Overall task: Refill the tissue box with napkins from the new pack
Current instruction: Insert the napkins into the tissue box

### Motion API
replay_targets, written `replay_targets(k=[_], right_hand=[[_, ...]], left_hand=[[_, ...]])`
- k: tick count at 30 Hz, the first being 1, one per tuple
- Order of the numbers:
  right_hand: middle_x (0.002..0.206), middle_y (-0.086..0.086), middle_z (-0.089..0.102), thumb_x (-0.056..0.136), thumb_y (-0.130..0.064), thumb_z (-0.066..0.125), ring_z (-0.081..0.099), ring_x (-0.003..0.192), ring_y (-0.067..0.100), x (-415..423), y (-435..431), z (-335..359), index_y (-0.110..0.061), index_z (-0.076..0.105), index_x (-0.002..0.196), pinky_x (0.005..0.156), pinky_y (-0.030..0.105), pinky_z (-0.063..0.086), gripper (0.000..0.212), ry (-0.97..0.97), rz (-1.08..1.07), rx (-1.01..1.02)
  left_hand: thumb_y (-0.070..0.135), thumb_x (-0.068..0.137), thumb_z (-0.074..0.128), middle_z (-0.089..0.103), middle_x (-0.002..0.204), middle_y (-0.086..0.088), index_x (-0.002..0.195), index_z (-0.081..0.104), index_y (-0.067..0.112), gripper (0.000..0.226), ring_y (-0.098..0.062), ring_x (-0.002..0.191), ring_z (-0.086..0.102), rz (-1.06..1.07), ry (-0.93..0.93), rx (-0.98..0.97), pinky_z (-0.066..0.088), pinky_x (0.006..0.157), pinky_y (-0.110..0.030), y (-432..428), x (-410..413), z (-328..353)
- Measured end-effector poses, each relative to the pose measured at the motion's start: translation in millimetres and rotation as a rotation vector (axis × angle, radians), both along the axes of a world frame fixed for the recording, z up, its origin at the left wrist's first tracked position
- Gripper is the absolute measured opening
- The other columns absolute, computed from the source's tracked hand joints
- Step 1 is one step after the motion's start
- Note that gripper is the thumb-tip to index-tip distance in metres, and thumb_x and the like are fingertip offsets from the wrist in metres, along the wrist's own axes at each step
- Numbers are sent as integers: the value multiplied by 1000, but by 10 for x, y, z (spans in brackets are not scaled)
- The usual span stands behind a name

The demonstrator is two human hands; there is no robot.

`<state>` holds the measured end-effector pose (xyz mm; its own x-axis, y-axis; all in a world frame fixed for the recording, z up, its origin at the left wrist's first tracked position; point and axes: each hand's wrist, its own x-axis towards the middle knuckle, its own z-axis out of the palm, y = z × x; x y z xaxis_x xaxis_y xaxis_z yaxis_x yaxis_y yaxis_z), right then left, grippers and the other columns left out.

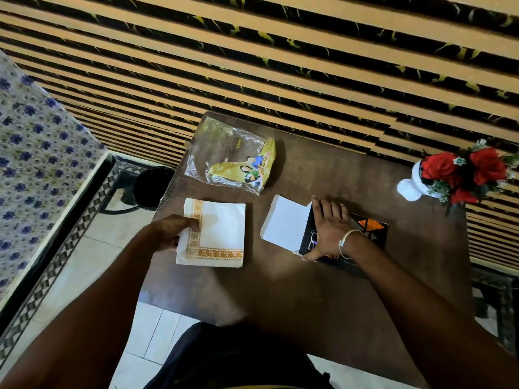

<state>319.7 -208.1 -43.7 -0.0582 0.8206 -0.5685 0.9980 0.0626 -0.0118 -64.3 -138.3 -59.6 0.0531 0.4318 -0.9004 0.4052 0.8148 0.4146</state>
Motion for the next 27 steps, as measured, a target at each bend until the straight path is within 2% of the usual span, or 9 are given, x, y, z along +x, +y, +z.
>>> replay_targets(k=[3,7,9,13,17,19,23,27], right_hand=[[156,15,13,35,-84,69,12,146,38,1,-2,-11,-10,-13,153,120,56,7,161,2,-1,7],[155,16,13,36,-83,70,12,146,38,4,0,-9,-10,-13,152,120,56,7,161,2,-4,6],[156,16,12,37,-82,71,11,147,38,3,1,6,-10,-14,152,120,56,6,160,5,-3,-2],[157,16,11,37,-82,71,10,147,38,2,7,19,-11,-14,152,120,56,6,160,4,1,-1],[157,15,10,38,-82,71,11,147,37,-3,3,31,-11,-13,152,120,56,7,159,-5,3,-6],[157,14,10,38,-83,70,10,147,38,-9,7,34,-12,-14,152,120,56,7,159,-11,7,-11],[160,14,5,41,-81,73,5,149,37,-20,12,58,-11,-16,152,121,56,3,158,-11,6,-32],[160,15,4,44,-79,74,4,149,37,-25,23,84,-11,-17,152,121,56,2,157,-18,-1,-43]], left_hand=[[3,88,58,71,110,-17,122,60,9,35,-37,103,65,-70,-72,6,53,92,-50,-4,24,91],[6,84,67,73,113,-15,120,60,16,39,-37,107,68,-187,-129,-20,49,100,-56,30,-39,113],[6,83,69,74,112,-14,121,60,17,40,-37,105,69,-225,-142,-12,50,99,-55,38,-75,78],[5,85,69,75,107,-13,124,58,19,43,-37,99,71,-189,-166,33,57,85,-49,22,-109,23],[1,84,69,73,112,-13,126,58,30,52,-38,100,69,-100,-180,113,60,73,-48,-8,-151,-21],[-2,84,68,71,115,-13,127,60,28,53,-38,103,69,-63,-182,152,60,73,-50,-19,-174,-46],[-2,89,61,71,117,-16,125,63,17,41,-38,104,69,12,-182,169,58,83,-53,-11,-243,-111],[0,89,63,70,117,-14,129,58,20,46,-39,105,68,10,-163,161,58,82,-52,-42,-269,-145]])
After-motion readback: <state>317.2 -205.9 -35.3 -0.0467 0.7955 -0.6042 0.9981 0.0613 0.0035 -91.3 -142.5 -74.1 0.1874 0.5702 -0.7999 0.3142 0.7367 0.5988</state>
